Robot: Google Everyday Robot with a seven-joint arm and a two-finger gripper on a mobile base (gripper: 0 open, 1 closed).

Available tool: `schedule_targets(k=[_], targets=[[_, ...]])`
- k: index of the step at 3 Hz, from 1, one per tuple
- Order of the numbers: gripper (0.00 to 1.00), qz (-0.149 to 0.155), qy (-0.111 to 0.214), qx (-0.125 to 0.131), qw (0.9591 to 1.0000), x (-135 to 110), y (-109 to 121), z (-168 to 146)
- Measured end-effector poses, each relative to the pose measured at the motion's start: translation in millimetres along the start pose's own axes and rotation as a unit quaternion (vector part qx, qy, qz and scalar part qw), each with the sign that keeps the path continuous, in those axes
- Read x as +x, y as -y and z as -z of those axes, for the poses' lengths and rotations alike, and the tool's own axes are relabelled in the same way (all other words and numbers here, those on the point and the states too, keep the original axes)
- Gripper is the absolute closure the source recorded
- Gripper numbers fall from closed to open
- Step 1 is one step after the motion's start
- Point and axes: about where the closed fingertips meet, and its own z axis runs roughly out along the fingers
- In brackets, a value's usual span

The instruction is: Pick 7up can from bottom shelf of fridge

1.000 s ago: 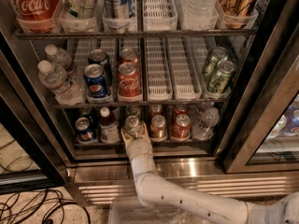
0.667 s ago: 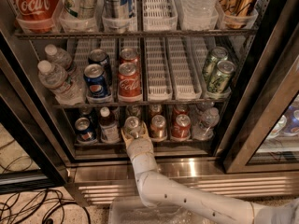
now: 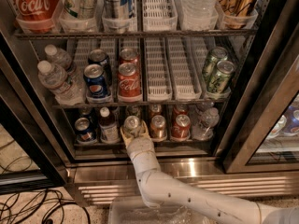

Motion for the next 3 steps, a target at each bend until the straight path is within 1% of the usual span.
schedule_targets(k=[1,2,3], targets=[[1.0,0.005,0.0,-0.003,1.0,-5,2,3],[1.0,0.011,-0.019,-0.021,0.9995,-12,6,25],[1.0,0.011,-0.049,-0.058,0.997,-23,11,54]])
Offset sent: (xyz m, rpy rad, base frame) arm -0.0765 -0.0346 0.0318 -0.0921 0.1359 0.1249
